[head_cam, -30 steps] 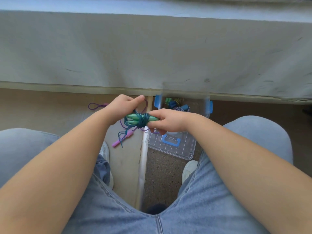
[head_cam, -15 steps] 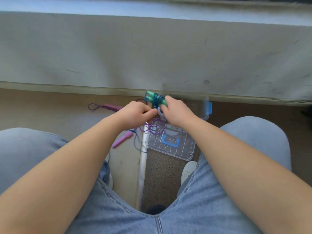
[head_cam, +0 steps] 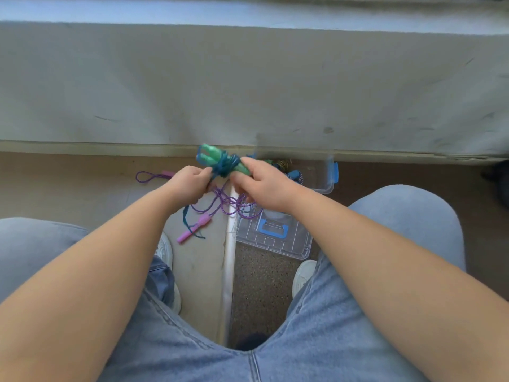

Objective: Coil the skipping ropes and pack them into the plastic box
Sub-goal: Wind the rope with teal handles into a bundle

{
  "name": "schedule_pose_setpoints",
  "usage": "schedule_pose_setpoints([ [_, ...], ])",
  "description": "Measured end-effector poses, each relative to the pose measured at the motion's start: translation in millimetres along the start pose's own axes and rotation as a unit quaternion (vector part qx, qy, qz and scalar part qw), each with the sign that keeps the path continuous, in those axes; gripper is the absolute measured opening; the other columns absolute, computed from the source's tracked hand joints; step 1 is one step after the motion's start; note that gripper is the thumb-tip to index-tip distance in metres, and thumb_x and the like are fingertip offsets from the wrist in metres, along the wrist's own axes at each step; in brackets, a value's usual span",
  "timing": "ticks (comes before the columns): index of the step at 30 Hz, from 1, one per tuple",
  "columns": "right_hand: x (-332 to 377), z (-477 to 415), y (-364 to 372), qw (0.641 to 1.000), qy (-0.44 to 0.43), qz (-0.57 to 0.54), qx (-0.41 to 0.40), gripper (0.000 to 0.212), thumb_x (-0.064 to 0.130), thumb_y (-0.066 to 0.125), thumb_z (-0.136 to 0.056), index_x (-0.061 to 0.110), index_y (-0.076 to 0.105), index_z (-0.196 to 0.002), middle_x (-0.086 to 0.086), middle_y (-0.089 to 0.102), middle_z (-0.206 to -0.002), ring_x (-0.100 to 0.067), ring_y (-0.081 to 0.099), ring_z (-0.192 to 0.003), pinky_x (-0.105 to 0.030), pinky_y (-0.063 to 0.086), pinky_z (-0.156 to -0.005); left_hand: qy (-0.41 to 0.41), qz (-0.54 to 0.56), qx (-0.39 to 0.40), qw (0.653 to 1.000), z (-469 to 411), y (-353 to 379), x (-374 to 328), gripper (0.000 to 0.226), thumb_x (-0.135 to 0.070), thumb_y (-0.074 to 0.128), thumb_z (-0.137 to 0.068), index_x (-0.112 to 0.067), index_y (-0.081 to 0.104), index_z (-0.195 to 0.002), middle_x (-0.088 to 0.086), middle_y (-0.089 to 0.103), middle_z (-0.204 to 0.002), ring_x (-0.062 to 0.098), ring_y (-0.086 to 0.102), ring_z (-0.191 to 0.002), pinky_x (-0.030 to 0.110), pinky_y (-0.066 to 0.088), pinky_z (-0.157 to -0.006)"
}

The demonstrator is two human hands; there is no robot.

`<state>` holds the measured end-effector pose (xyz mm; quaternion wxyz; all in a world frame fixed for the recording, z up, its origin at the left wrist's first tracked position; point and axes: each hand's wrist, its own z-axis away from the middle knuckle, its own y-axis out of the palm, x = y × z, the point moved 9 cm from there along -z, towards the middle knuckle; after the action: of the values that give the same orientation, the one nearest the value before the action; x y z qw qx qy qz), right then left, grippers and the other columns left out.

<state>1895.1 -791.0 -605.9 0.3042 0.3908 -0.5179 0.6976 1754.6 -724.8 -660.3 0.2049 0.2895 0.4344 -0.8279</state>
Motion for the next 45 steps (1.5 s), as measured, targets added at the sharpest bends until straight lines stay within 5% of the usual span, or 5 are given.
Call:
schedule_pose_setpoints([
  [5,-40.8,-6.5,-32.3,0.975,0.142,0.135,-0.108,0.022,0.035,0.045,-0.103,0.014,0.048,-0.096,-0.016,0.065,-0.105,-0.035,0.058,-0.092,-0.044,0.049,-0.082,0.157,-0.139,0.024,0.978,16.1,17.4,-53.0,0.039,-0.040,0.042,-0.102,-0.029,0.058,-0.069,-0.006,0.057,-0.066,0.012,0.050,-0.062,0.029,0.039,-0.059],
  [13,-39.5,4.5,22.3,0.933,0.115,0.306,0.149,0.017,0.033,0.042,-0.105,0.017,0.046,-0.102,-0.004,0.059,-0.094,-0.023,0.054,-0.078,-0.035,0.041,-0.065,0.292,-0.354,-0.109,0.882,22.7,7.5,-76.3,0.058,-0.049,0.047,-0.098,-0.012,0.045,-0.053,0.001,0.042,-0.046,0.026,0.045,-0.052,0.029,0.032,-0.046],
  [22,-14.3,23.0,40.1,0.915,0.121,-0.213,0.322,0.017,0.026,0.048,-0.106,0.011,0.055,-0.107,0.001,0.056,-0.075,-0.015,0.039,-0.062,-0.044,0.053,-0.082,0.097,0.017,-0.087,0.991,1.9,-15.8,-23.1,0.067,-0.055,0.042,-0.100,-0.008,0.057,-0.054,-0.003,0.051,-0.043,0.011,0.046,-0.043,0.029,0.039,-0.056],
  [31,-11.2,-6.0,10.8,0.868,0.101,-0.473,0.110,0.017,0.025,0.039,-0.108,0.014,0.052,-0.105,0.001,0.054,-0.073,-0.012,0.034,-0.058,-0.039,0.051,-0.072,0.050,0.216,-0.023,0.975,3.7,-0.7,-28.8,0.040,-0.037,0.044,-0.104,-0.019,0.049,-0.068,-0.008,0.038,-0.050,0.012,0.029,-0.044,0.020,0.022,-0.042],
  [45,-73.1,-4.8,-36.6,0.932,0.238,0.245,-0.118,0.024,0.034,0.042,-0.105,0.013,0.051,-0.111,-0.014,0.063,-0.109,-0.036,0.059,-0.096,-0.042,0.048,-0.077,0.217,-0.298,0.025,0.929,23.2,33.9,-61.1,0.036,-0.042,0.040,-0.102,-0.017,0.060,-0.085,-0.002,0.057,-0.069,0.026,0.058,-0.075,0.036,0.045,-0.064],
])
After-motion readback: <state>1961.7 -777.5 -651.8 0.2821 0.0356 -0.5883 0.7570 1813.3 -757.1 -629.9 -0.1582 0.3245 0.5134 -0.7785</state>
